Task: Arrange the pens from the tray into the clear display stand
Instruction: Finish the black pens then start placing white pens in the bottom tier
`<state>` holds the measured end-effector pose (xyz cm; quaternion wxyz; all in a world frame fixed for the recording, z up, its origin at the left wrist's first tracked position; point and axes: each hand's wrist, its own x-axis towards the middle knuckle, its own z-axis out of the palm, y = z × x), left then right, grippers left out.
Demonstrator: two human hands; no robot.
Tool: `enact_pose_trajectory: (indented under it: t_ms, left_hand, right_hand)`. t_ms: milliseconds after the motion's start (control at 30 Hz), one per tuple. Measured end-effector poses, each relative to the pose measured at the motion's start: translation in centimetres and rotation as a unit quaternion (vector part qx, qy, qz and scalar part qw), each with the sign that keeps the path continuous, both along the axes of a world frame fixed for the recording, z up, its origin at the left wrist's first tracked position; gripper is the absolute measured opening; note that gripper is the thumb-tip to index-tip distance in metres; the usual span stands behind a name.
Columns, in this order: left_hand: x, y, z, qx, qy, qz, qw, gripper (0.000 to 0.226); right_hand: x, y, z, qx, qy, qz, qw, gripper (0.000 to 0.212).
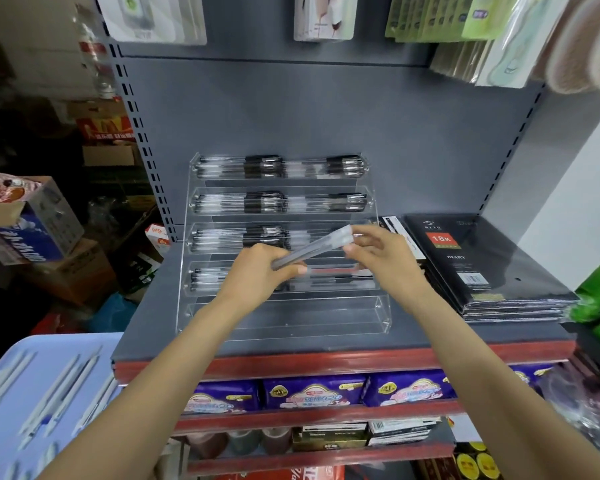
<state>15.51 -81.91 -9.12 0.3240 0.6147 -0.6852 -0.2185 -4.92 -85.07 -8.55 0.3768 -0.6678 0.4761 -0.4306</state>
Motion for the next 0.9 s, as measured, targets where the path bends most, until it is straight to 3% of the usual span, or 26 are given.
enact_pose_trajectory:
  t_ms: [200,467,633,800,900]
  left_hand:
    - [1.0,-0.1,0.3,0.014,-0.002,-0.024,1.0,0.026]
    - [2.2,-0.3,-0.5,0.0,0.105,-0.061,0.993,0.018]
    - [2.6,-0.8,-1.6,-0.008,0.104,-0.03,0.994,0.01]
    - [1.3,-0.9,-1.8,-0.016,0.02,-0.029,0.999,0.016]
    - [0.9,-0.8,-1.8,-0.026,-0.077,-0.03,0.996,0.022]
  right_hand:
    - [1.0,0.9,0.7,0.105,-0.228,0.097,0.963,0.018]
    - [-0.4,1.0,-0.7,0.077,-0.204,0.007,0.976,0.012]
    - [-2.7,0.6,-1.8,0.022,-0.058,-0.1,0.993,0.012]
    - [-3.0,0.2,-2.2,-0.059,0.143,-0.128,0.98,0.009]
    - [-3.0,0.1,-2.4,-0.111,0.235,-0.129,0.957,0.01]
